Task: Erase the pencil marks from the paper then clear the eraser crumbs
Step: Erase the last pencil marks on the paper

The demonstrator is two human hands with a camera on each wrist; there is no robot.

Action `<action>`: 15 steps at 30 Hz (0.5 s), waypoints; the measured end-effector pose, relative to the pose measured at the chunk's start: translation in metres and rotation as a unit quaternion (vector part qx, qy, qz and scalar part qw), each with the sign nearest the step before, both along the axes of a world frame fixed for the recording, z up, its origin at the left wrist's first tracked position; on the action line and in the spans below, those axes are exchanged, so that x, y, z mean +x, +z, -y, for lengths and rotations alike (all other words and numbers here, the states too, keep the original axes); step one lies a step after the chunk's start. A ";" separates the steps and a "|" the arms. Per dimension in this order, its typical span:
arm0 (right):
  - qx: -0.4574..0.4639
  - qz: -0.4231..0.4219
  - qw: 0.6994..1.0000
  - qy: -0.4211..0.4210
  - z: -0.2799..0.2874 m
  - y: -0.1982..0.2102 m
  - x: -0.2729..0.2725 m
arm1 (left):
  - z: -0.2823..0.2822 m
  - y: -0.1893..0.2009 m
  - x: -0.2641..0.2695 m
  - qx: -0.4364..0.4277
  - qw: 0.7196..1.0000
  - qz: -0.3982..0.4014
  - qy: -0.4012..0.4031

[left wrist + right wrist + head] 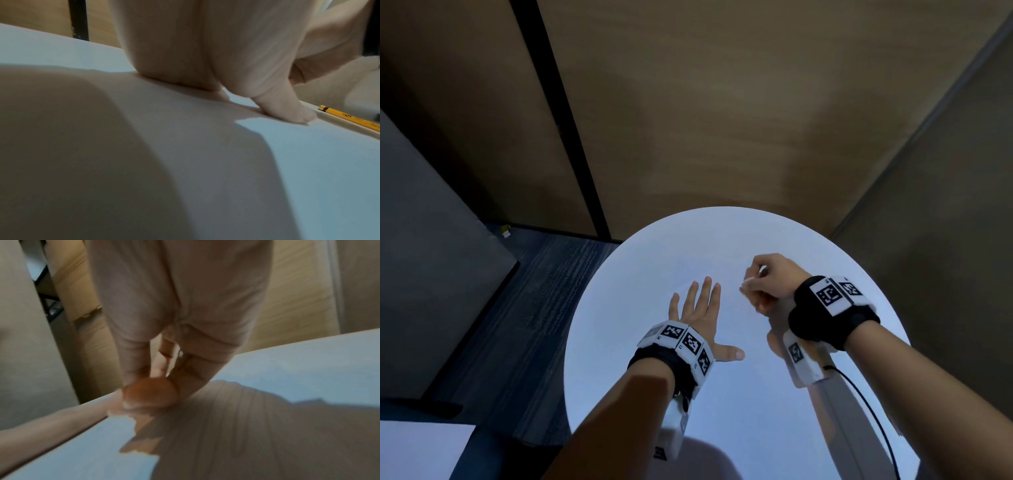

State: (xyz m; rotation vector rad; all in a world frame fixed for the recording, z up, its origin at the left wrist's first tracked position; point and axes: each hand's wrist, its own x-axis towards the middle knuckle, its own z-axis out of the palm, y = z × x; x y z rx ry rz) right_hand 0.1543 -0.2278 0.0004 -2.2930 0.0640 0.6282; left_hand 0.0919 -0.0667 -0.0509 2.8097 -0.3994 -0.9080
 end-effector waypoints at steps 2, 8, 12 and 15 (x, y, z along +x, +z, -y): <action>0.049 -0.058 0.996 0.049 -0.003 -0.003 -0.009 | 0.000 0.000 0.000 -0.002 1.000 0.000 0.001; -0.047 0.088 0.995 0.020 -0.019 -0.006 0.004 | 0.001 0.003 0.000 -0.001 1.000 -0.004 0.001; -0.052 0.084 0.995 0.031 -0.025 -0.009 0.004 | 0.002 0.006 -0.001 0.008 1.000 -0.004 0.004; -0.053 0.090 0.994 0.008 -0.025 -0.008 0.007 | 0.002 0.007 -0.001 0.007 1.000 -0.007 0.006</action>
